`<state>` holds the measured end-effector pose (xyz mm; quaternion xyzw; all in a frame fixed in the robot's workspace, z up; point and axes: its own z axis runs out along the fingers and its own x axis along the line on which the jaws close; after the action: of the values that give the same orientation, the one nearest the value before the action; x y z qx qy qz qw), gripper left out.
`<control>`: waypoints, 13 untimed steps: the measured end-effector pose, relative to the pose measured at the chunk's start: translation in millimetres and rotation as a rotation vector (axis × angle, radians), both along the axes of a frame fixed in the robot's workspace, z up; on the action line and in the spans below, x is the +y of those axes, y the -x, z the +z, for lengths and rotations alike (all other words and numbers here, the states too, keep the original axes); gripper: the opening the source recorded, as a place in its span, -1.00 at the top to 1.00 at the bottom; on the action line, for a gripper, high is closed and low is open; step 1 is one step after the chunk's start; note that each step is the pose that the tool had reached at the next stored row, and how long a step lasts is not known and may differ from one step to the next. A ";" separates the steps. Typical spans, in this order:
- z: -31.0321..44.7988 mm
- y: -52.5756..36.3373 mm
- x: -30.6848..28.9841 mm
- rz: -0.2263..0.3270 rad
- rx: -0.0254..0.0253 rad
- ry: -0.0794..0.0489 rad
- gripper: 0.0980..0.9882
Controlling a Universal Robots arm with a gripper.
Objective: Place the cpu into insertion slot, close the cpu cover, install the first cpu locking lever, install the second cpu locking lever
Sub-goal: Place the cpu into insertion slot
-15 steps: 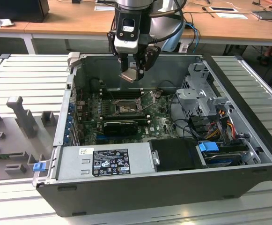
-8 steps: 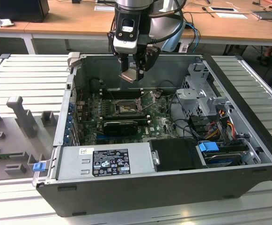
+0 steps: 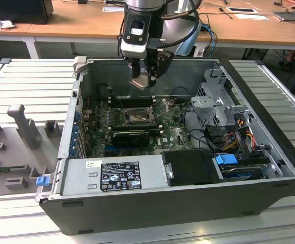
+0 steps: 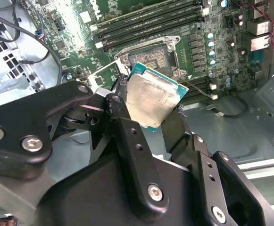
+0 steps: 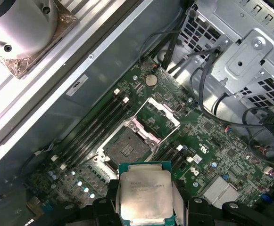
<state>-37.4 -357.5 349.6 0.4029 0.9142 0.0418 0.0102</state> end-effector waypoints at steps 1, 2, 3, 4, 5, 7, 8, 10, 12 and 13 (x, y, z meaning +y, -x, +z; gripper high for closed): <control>0.0 0.0 0.0 -0.003 0.0000 0.000 0.02; -0.1 0.0 0.0 -0.006 0.0000 0.000 0.02; -0.2 0.0 0.0 -0.013 0.0000 0.000 0.02; -0.3 0.0 0.0 -0.018 0.0000 0.000 0.02; -0.3 0.0 0.0 -0.020 0.0000 0.000 0.02; -0.4 0.0 0.0 -0.026 0.0000 0.000 0.02; -0.4 0.0 0.0 -0.028 0.0000 0.000 0.02; -0.6 0.0 0.0 -0.037 0.0000 0.000 0.02; -0.7 0.0 0.0 -0.045 0.0000 0.000 0.02; -0.8 0.0 0.0 -0.048 0.0000 0.000 0.02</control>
<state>-37.4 -357.4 348.8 0.4249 0.9042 0.0415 0.0112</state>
